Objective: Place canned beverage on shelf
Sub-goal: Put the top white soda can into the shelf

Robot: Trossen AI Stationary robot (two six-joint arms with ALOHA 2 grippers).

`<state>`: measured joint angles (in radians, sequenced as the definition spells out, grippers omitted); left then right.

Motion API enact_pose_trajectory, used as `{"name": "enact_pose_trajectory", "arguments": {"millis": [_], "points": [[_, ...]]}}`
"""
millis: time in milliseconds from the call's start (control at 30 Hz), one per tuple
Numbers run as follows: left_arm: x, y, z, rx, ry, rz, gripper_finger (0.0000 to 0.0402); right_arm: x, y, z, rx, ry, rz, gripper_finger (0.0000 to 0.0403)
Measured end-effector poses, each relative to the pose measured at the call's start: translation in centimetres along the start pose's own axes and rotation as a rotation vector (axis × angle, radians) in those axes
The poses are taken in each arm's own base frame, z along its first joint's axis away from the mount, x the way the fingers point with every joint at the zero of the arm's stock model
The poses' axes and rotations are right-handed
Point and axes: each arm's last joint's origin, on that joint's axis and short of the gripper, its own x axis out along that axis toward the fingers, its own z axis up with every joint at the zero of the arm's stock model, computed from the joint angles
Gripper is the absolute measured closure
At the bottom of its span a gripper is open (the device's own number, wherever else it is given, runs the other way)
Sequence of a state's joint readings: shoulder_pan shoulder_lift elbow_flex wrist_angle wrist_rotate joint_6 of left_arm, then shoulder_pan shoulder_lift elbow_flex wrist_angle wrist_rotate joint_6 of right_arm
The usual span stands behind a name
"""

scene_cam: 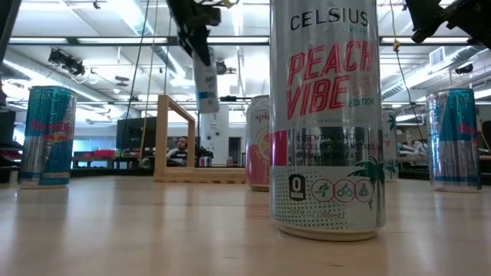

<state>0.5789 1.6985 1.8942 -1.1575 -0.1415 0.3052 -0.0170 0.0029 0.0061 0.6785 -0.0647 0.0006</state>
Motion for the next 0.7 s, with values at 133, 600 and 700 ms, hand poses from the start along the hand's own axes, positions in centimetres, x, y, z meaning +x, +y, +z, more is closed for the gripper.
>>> {"name": "enact_pose_trajectory", "arguments": {"millis": [133, 600, 700], "points": [[1.6, -0.2, 0.3, 0.108, 0.015, -0.045, 0.0131, 0.0, 0.0, 0.0, 0.0, 0.0, 0.0, 0.0036], [4.3, -0.1, 0.8, 0.397, 0.006, -0.099, 0.0131, 0.0, 0.0, 0.0, 0.0, -0.001, 0.0, 0.0036], [4.4, 0.5, 0.6, 0.396, -0.005, -0.124, 0.0131, 0.0, 0.0, 0.0, 0.0, -0.001, 0.0, 0.0036]]}}
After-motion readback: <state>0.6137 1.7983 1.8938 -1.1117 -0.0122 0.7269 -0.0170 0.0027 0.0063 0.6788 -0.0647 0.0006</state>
